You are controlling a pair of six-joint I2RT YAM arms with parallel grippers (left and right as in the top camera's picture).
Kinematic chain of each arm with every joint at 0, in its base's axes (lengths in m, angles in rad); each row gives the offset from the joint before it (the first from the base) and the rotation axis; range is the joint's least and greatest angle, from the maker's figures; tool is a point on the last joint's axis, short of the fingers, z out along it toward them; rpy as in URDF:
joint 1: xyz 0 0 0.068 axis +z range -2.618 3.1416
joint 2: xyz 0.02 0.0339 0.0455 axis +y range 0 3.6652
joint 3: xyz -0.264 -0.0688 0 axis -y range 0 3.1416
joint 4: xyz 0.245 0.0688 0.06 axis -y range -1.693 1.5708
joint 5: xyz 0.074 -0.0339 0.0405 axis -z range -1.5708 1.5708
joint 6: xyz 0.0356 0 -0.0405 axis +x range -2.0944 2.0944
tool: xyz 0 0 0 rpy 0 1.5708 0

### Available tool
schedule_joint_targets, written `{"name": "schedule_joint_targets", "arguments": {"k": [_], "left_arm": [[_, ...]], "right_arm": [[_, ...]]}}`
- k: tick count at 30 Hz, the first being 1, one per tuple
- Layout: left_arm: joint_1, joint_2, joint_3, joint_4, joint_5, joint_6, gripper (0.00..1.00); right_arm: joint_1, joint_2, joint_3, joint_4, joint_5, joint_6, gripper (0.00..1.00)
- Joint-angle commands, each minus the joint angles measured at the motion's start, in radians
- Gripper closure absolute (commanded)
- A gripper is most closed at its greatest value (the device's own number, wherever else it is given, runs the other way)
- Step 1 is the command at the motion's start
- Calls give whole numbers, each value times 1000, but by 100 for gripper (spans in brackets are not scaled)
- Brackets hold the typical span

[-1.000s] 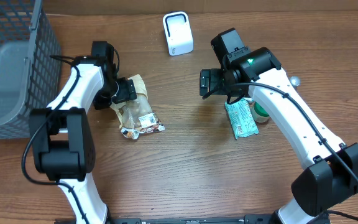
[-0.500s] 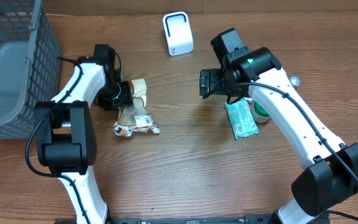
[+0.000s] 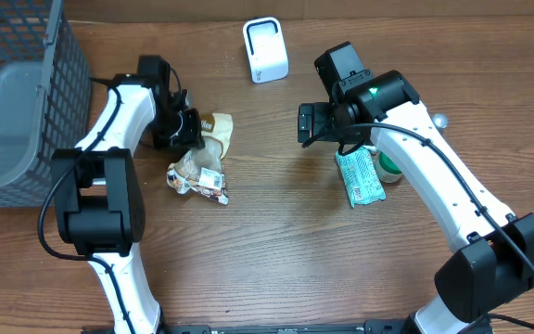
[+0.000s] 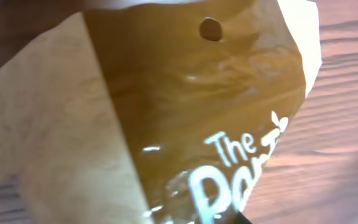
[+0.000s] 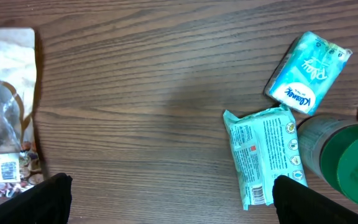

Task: Scan the item barcode
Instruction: 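Lift the Pantree bag off the table with the left gripper, then carry the Pantree bag up toward the white scanner with the left gripper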

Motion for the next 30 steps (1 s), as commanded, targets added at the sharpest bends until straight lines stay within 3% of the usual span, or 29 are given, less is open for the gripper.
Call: {"name": "schedule_joint_targets", "arguments": {"k": [1, 6, 10, 30], "left_arm": [[-1, -47, 79, -19, 179, 118, 82], [-1, -117, 132, -41, 420, 209, 96], [-1, -135, 132, -47, 492, 208, 96], [-2, -135, 132, -138, 530, 204, 96]], "right_arm": [[-6, -3, 11, 3, 16, -4, 0], [-6, -3, 11, 3, 16, -4, 0], [-6, -3, 11, 3, 16, -4, 0], [-6, -3, 11, 3, 16, -4, 0]]}}
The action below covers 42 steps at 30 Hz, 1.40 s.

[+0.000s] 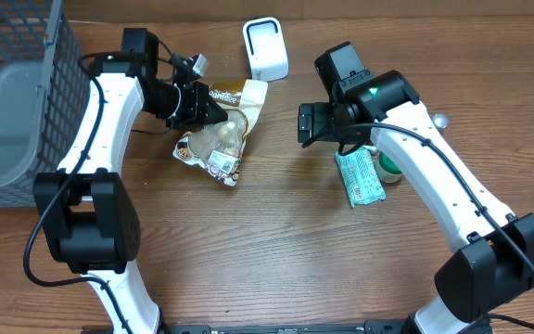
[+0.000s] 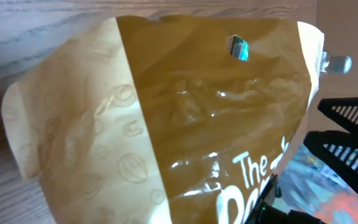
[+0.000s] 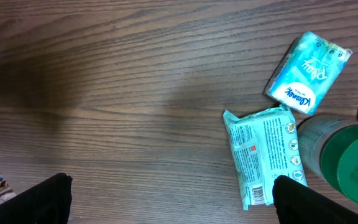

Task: Scan the item barcode
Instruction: 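Carry the Pantree bag up toward the white scanner with the left gripper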

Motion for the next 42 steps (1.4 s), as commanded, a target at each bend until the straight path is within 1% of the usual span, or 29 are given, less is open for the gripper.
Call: {"name": "schedule_joint_targets", "arguments": {"k": [1, 6, 10, 15, 23, 28, 30, 33, 37, 40, 42], "left_arm": [[-2, -21, 18, -23, 84, 19, 96], [-2, -21, 18, -38, 166, 19, 96], [-2, -21, 18, -37, 166, 20, 96], [-2, -21, 18, -32, 161, 49, 96], [-2, -22, 18, -10, 162, 47, 96], [-2, -31, 53, -13, 146, -27, 96], [-2, -40, 82, -13, 123, -51, 96], [-3, -54, 162, -27, 47, -106, 96], [-3, -71, 310, -85, -61, -149, 96], [-4, -72, 451, -131, -181, -201, 96], [-10, -73, 507, -133, -222, -219, 96]], "right_arm": [[-6, -3, 11, 3, 17, -4, 0], [-6, -3, 11, 3, 17, -4, 0], [-6, -3, 11, 3, 17, -4, 0], [-6, -3, 11, 3, 17, -4, 0], [-6, -3, 11, 3, 17, -4, 0], [-6, -3, 11, 3, 17, -4, 0], [-6, -3, 11, 3, 17, -4, 0], [-6, -3, 11, 3, 17, -4, 0], [-6, -3, 11, 3, 17, -4, 0], [-6, -3, 11, 3, 17, -4, 0], [-6, -3, 11, 3, 17, -4, 0]]}}
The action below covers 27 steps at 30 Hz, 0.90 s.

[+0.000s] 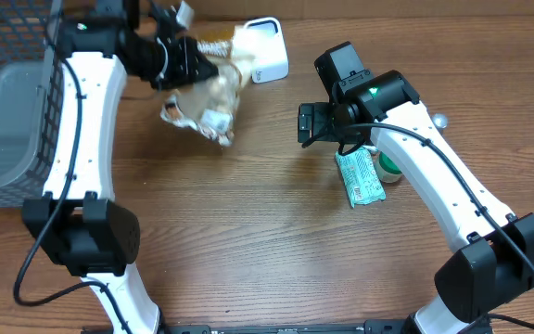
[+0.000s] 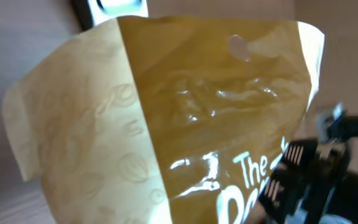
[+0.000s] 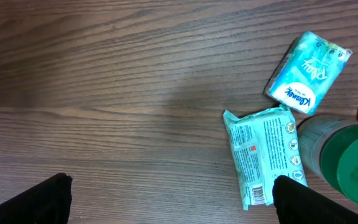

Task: Scan the item barcode
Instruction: 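Carry the Pantree bag up toward the white scanner with the left gripper, then hold the Pantree bag up at the scanner with the left gripper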

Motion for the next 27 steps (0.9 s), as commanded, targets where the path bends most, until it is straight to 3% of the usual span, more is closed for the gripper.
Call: {"name": "schedule_joint_targets", "arguments": {"k": [1, 8, 16, 27], "left_arm": [[-17, -55, 134, -2, -147, -73, 96], [-107, -51, 183, 76, -440, -108, 96], [-286, -39, 180, 333, -975, -93, 96], [-381, 109, 180, 691, -1171, 72, 96]], "right_arm": [[-6, -3, 11, 3, 16, -4, 0], [-6, -3, 11, 3, 16, -3, 0], [-6, -3, 11, 3, 16, -3, 0], [-6, -3, 11, 3, 16, -4, 0]]}}
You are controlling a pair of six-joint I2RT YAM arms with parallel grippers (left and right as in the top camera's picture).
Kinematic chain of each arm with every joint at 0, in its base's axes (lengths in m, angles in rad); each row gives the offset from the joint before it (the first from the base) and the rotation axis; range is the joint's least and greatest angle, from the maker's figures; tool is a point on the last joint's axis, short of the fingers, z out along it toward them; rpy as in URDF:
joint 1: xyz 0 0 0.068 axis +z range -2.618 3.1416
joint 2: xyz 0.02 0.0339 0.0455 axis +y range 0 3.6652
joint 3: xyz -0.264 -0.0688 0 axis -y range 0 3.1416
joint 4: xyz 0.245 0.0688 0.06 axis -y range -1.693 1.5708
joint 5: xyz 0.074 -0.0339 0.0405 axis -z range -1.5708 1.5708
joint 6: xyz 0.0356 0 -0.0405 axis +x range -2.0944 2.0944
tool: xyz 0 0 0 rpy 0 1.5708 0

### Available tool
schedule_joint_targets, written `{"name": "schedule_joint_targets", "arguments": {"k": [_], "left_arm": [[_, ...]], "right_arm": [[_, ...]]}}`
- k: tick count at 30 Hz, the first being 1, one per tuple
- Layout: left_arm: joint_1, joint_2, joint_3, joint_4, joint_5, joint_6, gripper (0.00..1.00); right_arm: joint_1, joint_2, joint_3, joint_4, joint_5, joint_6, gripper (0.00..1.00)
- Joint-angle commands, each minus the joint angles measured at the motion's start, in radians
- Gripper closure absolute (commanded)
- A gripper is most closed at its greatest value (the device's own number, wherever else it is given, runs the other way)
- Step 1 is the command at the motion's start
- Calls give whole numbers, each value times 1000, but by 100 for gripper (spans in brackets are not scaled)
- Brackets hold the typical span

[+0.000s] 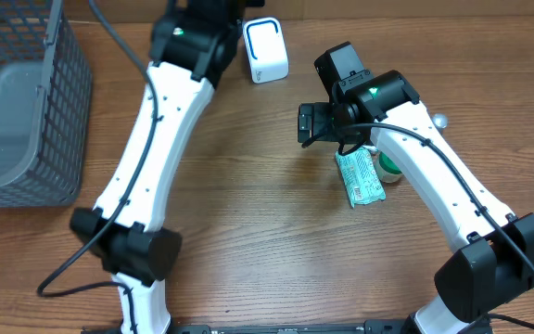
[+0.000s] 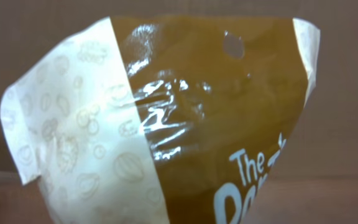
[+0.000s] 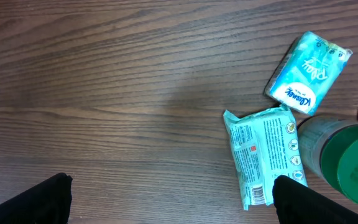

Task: Scan the item barcode
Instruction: 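Hold the Pantree bag up at the scanner with the left gripper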

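A brown and white snack bag (image 2: 185, 124) with white lettering fills the left wrist view, hanging in front of a plain brown background. My left gripper is shut on it, but its fingers do not show. From overhead the left arm (image 1: 188, 42) reaches up to the far edge just left of the white scanner (image 1: 265, 50), and the bag is hidden there. My right gripper (image 3: 173, 202) hovers open over bare wood, with nothing between its fingers.
A teal wipes packet (image 3: 260, 155), a small tissue pack (image 3: 306, 71) and a green-capped bottle (image 3: 347, 162) lie to the right of the right gripper. A grey wire basket (image 1: 26, 102) stands at the far left of the table.
The left arm has swung right, from the back left to the far edge beside the scanner. The bag no longer shows from overhead. The right arm has not moved.
The left gripper was down on the bag as it lay on the table left of centre. Then it held the bag lifted nearer the scanner, then higher at the back left. Now the bag is up at the far edge beside the scanner. The right arm stayed still.
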Motion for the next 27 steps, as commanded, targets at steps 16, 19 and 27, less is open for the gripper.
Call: {"name": "schedule_joint_targets", "arguments": {"k": [16, 19, 27], "left_arm": [[-68, 345, 17, 429, -96, 415, 96], [-82, 378, 17, 489, -98, 467, 96], [-90, 443, 16, 539, -140, 501, 96]], "right_arm": [[-6, -3, 11, 3, 17, -4, 0], [-6, -3, 11, 3, 17, -4, 0], [-6, -3, 11, 3, 17, -4, 0]]}}
